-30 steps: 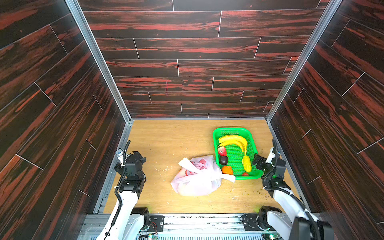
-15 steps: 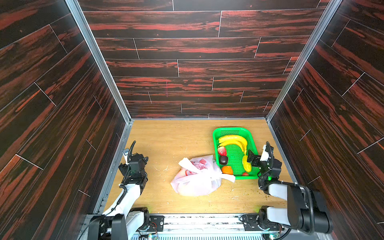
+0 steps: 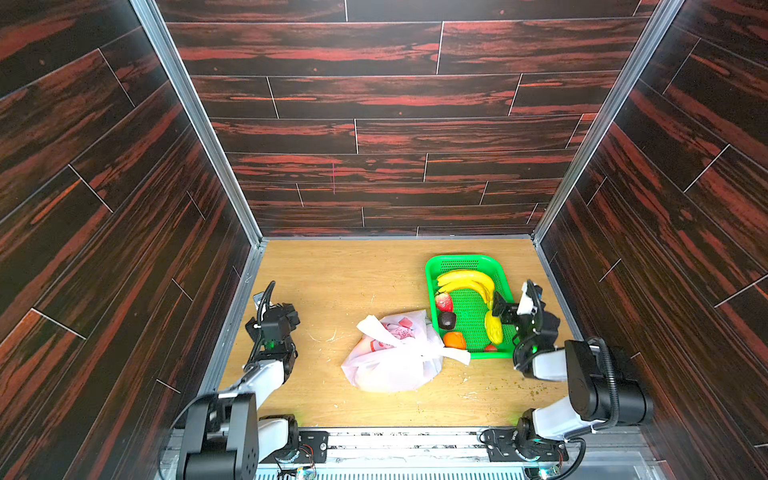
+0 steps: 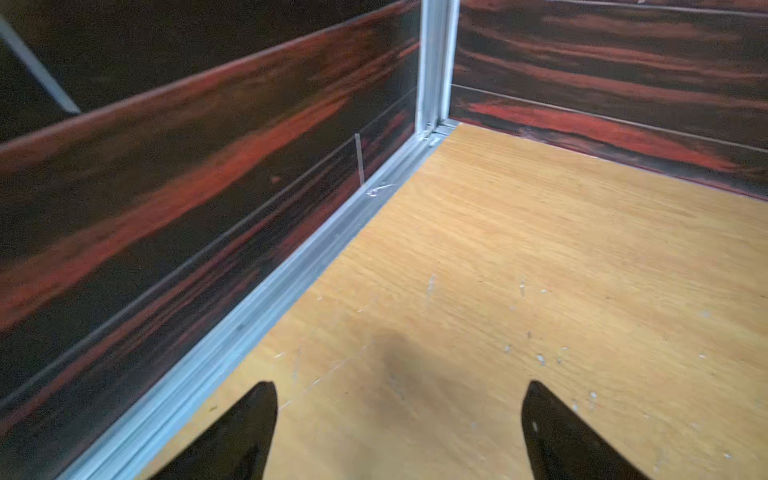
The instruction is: Place the fake fruits into the plastic bag and tie a complex knot
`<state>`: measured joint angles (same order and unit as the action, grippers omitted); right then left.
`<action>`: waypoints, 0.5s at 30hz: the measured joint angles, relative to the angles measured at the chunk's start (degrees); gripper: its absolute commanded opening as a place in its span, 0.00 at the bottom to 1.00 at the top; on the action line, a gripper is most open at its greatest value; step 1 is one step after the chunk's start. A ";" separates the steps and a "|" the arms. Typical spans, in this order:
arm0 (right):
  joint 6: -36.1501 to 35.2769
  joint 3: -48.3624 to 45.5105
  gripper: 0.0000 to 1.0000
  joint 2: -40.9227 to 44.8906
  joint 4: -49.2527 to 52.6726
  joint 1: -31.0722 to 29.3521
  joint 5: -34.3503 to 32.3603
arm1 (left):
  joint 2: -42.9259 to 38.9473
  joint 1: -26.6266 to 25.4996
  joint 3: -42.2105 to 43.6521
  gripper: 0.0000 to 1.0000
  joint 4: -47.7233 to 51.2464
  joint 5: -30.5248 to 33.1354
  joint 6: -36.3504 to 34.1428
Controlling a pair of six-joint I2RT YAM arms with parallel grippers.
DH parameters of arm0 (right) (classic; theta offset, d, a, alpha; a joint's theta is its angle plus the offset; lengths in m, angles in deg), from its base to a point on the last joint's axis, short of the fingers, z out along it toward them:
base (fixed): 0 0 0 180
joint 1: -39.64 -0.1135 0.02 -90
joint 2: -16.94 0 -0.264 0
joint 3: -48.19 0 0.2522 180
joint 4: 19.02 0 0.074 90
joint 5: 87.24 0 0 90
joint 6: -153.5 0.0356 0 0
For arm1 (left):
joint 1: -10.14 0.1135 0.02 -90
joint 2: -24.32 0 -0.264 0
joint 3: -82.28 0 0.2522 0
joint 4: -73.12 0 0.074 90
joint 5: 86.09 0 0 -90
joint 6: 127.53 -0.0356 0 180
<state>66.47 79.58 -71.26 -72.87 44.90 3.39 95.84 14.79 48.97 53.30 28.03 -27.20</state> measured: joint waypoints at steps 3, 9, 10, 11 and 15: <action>0.20 0.39 0.99 0.00 1.29 0.00 -0.15 | 2.56 0.02 -0.04 0.94 -2.27 -3.08 0.02; 0.22 0.55 0.99 0.00 1.62 0.02 -0.22 | 9.38 0.02 -0.42 0.93 -9.22 -9.35 -0.26; 0.22 0.55 0.99 0.00 1.62 0.02 -0.22 | 11.26 0.02 -0.59 0.93 -10.73 -10.54 -0.44; 0.22 0.55 0.99 0.00 1.62 0.02 -0.22 | 13.16 0.02 -0.72 0.93 -12.33 -11.50 -0.66; 0.22 0.55 0.99 0.00 1.64 0.02 -0.22 | 18.73 0.02 -1.90 0.93 -14.51 -15.43 -2.10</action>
<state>66.68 80.12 -71.26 -71.23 44.92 3.17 114.58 14.81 47.07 38.79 12.60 -29.30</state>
